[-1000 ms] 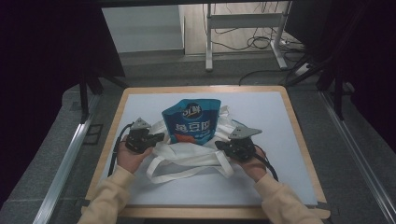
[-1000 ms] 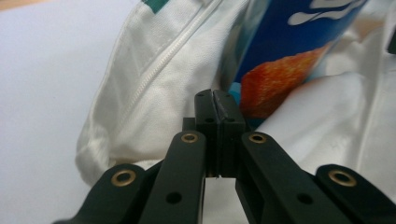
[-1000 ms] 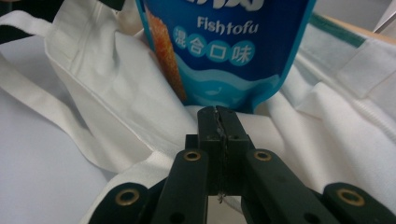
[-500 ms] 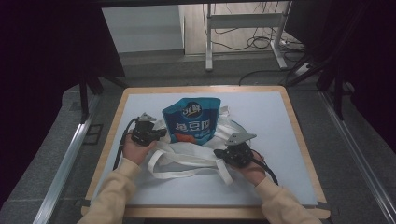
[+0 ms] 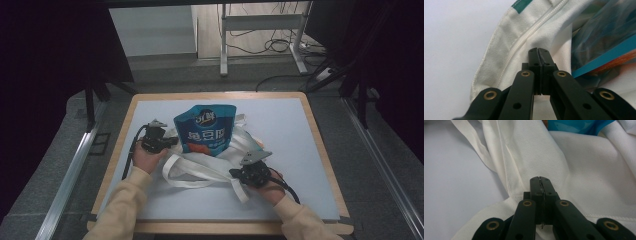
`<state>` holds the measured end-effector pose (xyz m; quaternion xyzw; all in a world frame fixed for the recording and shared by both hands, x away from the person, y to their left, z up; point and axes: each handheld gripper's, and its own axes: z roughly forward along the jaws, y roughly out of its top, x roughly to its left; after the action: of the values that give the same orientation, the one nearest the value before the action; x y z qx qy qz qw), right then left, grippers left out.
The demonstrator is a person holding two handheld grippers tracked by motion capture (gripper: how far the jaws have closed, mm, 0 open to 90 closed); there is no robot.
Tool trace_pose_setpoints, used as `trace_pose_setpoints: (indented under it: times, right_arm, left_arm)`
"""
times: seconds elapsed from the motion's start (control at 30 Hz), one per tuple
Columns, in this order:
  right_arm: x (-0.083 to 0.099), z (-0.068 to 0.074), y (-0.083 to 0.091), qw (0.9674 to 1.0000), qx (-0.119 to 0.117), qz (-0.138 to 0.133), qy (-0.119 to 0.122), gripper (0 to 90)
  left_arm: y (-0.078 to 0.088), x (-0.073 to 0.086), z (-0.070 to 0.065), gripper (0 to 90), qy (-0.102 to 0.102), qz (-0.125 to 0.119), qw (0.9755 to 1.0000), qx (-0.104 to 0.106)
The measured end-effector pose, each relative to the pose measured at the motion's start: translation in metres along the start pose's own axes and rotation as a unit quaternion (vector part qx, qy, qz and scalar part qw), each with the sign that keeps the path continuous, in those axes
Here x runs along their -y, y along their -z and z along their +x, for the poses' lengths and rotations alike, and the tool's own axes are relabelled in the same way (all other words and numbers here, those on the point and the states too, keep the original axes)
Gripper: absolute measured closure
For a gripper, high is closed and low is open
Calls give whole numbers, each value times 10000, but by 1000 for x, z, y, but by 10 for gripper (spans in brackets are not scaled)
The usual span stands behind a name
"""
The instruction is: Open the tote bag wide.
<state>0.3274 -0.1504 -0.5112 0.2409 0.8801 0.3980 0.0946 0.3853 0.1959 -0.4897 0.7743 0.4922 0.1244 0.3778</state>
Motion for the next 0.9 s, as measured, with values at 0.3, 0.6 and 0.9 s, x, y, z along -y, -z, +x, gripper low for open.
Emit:
trace_pose_setpoints:
  times: [0.3,0.6,0.9]
  right_arm:
    - [-4,-2,3,9999,46,-142,-57,890]
    - [-19,-10,23,9978,212,-602,-201,889]
    - [-42,-38,44,9942,496,-879,-373,889]
  left_arm:
    - [3,0,-1,900,-47,-72,10000,11]
    - [34,4,-10,900,-188,-477,9986,154]
    - [56,20,-39,900,-554,-469,9963,450]
